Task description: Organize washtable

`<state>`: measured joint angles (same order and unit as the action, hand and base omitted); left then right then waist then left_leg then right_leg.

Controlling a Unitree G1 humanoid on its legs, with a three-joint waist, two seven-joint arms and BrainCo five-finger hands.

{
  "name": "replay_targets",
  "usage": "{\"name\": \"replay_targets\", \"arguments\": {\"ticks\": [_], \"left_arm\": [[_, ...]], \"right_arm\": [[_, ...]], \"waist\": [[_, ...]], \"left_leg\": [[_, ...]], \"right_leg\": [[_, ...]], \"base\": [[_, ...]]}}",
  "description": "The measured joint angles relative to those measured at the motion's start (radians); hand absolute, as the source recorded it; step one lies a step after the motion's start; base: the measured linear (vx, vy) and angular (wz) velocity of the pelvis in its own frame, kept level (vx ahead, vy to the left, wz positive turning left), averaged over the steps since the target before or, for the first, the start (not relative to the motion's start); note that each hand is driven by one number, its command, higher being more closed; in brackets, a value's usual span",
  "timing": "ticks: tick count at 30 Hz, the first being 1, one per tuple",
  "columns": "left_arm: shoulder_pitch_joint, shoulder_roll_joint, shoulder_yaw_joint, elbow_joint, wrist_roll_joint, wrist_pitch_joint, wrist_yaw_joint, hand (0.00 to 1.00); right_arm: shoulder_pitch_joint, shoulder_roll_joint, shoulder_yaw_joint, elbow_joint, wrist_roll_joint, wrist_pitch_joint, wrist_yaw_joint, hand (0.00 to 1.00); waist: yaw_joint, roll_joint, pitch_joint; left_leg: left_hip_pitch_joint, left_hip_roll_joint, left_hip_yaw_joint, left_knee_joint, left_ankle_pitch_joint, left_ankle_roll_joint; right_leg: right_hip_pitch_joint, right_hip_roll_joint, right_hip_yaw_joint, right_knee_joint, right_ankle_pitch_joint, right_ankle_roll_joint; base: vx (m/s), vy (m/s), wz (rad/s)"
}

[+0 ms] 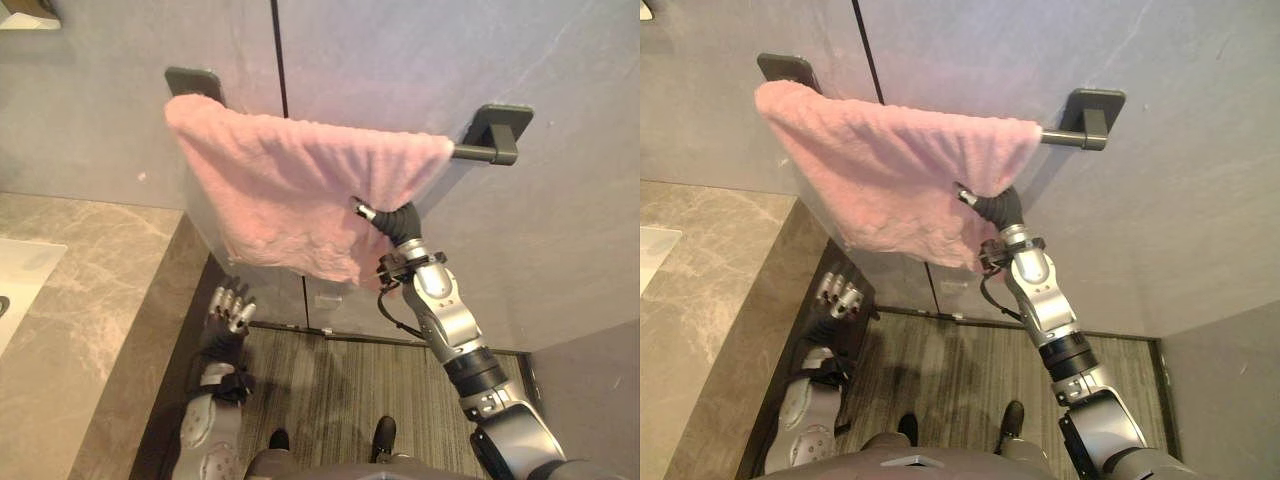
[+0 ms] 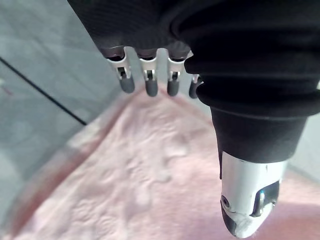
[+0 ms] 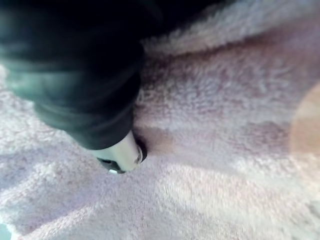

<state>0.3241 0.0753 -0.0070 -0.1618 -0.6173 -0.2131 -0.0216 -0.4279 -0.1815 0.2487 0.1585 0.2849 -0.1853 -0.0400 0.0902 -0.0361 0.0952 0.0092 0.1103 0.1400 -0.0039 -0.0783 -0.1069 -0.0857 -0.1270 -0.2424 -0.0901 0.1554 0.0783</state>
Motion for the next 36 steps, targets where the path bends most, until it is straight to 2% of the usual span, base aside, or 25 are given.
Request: {"name": "replay_targets", "arguments": {"ticks": [5,10,14,18,23,29,30,36], "left_arm": [[-0.018,0.014,0.080,-0.047,0.072,-0.037,0.013,0.00],[-0.077,0.014,0.085,-0.046,0.158,-0.038,0.059,0.00],[-0.144,0.014,0.072,-0.045,0.240,-0.038,0.097,0.00],[-0.216,0.019,0.012,-0.033,0.295,-0.036,0.130,0.00],[-0.297,0.020,-0.011,0.042,0.313,-0.035,0.155,0.00],[-0.351,0.021,-0.031,0.095,0.341,-0.032,0.207,0.00],[-0.357,0.022,-0.031,0.101,0.347,-0.031,0.212,1.00],[-0.403,0.023,-0.020,0.159,0.353,-0.029,0.288,1.00]], "right_arm": [[0.040,-0.024,-0.039,-0.010,0.010,-0.005,0.022,1.00],[0.060,-0.027,-0.049,-0.018,0.011,-0.005,0.043,1.00],[0.076,-0.023,-0.044,-0.043,0.012,-0.001,0.050,1.00],[0.077,-0.017,-0.004,-0.043,0.031,0.002,0.052,1.00],[0.077,0.005,0.036,-0.045,0.050,0.002,0.062,1.00],[0.077,0.016,0.073,-0.051,0.089,0.002,0.063,1.00],[0.077,0.017,0.074,-0.051,0.089,0.002,0.063,1.00],[0.082,0.037,0.104,-0.053,0.095,0.002,0.063,1.00]], "waist": [[-0.008,0.024,-0.016],[-0.019,0.032,-0.023],[-0.027,0.032,-0.023],[-0.035,0.037,-0.034],[-0.054,0.039,-0.037],[-0.056,0.040,-0.045],[-0.056,0.040,-0.046],[-0.068,0.039,-0.068]], "left_leg": [[0.015,-0.001,0.017,-0.008,0.000,0.000],[0.021,0.000,0.024,-0.008,0.000,0.000],[0.033,-0.001,0.046,-0.008,-0.002,0.001],[0.041,0.000,0.063,-0.008,-0.006,0.000],[0.050,0.002,0.077,-0.008,-0.008,-0.002],[0.053,0.002,0.099,-0.007,-0.012,-0.002],[0.053,0.002,0.099,-0.007,-0.012,-0.002],[0.050,0.002,0.109,-0.005,-0.013,-0.003]], "right_leg": [[0.001,0.001,0.014,0.000,0.000,0.001],[0.002,0.003,0.023,0.000,0.001,0.001],[0.001,0.004,0.041,0.000,0.007,0.003],[-0.001,0.008,0.062,0.000,0.008,0.003],[-0.002,0.013,0.073,0.000,0.011,0.002],[-0.010,0.016,0.094,0.000,0.016,0.001],[-0.010,0.016,0.094,0.000,0.017,0.001],[-0.019,0.018,0.102,0.000,0.022,-0.001]], "base": [[0.01,0.005,-0.11],[0.00,-0.001,-0.04],[-0.01,0.008,-0.15],[-0.01,0.002,-0.14],[0.00,-0.004,-0.11],[0.00,0.001,-0.10],[0.00,0.000,0.00],[0.00,-0.002,-0.04]]}}
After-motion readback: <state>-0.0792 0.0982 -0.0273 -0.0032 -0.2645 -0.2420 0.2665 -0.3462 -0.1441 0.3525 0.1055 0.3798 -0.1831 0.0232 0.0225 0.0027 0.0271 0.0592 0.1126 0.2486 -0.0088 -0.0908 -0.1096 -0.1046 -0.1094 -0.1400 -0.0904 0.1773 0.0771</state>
